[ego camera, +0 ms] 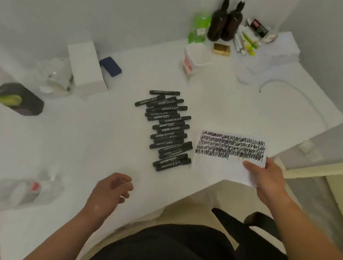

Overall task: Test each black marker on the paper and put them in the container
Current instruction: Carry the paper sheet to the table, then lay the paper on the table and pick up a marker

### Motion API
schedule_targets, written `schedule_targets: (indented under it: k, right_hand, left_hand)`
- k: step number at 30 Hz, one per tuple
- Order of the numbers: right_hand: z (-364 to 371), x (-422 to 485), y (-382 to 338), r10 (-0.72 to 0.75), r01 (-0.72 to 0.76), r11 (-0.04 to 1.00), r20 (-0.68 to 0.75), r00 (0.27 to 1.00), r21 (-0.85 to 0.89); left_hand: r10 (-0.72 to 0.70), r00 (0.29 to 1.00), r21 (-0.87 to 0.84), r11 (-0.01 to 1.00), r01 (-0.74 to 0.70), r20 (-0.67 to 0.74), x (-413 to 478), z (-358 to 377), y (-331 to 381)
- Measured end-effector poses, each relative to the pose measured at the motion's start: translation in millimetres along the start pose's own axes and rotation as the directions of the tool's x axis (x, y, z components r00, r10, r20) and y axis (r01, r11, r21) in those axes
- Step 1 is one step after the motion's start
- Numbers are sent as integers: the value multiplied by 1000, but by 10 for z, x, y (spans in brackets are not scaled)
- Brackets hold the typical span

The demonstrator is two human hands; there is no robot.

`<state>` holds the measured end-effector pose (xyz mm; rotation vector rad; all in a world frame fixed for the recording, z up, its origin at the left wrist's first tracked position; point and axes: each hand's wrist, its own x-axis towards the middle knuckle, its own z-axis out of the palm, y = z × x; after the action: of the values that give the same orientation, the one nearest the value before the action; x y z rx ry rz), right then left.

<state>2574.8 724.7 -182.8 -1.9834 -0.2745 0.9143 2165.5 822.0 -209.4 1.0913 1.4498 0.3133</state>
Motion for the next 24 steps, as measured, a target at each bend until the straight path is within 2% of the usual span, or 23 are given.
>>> schedule_targets:
  k: [2,5,7,9,11,15,17,21,24]
  right_hand:
    - [29,583,-183,-17,26,991,66,998,-133]
    - [102,1266,-310,-20,70,946,159,987,-317]
    - [179,1587,-314,-33,109,907,188,982,-408]
    - [268,1813,-288,-96,185,848,198,975,-497]
    - [346,1952,-236,-178,274,767,217,960,-581]
    - [408,2144,-75,-373,423,647,221,901,-635]
    - [399,2239,25,-473,520,578,260,842,-630]
    - [319,2420,315,-675,711,414,333,659,-568]
    - [253,2538,488,-746,810,400,362,559,-428]
  left_hand:
    - [16,994,143,990,-1,-104,157,290,56]
    - [185,963,397,913,-94,-197,315,675,96]
    - [313,936,526,830,-186,-163,415,886,80]
    - [470,877,638,708,-303,-105,532,1053,20]
    - [605,793,687,607,-401,-71,627,1186,-63]
    - [717,689,690,550,-471,-101,852,1392,-257]
    - [755,646,699,521,-490,-110,961,1466,-349]
    - [840,524,754,433,-494,-139,1069,1549,-470]
    - [863,491,802,376,-464,-120,1108,1570,-585]
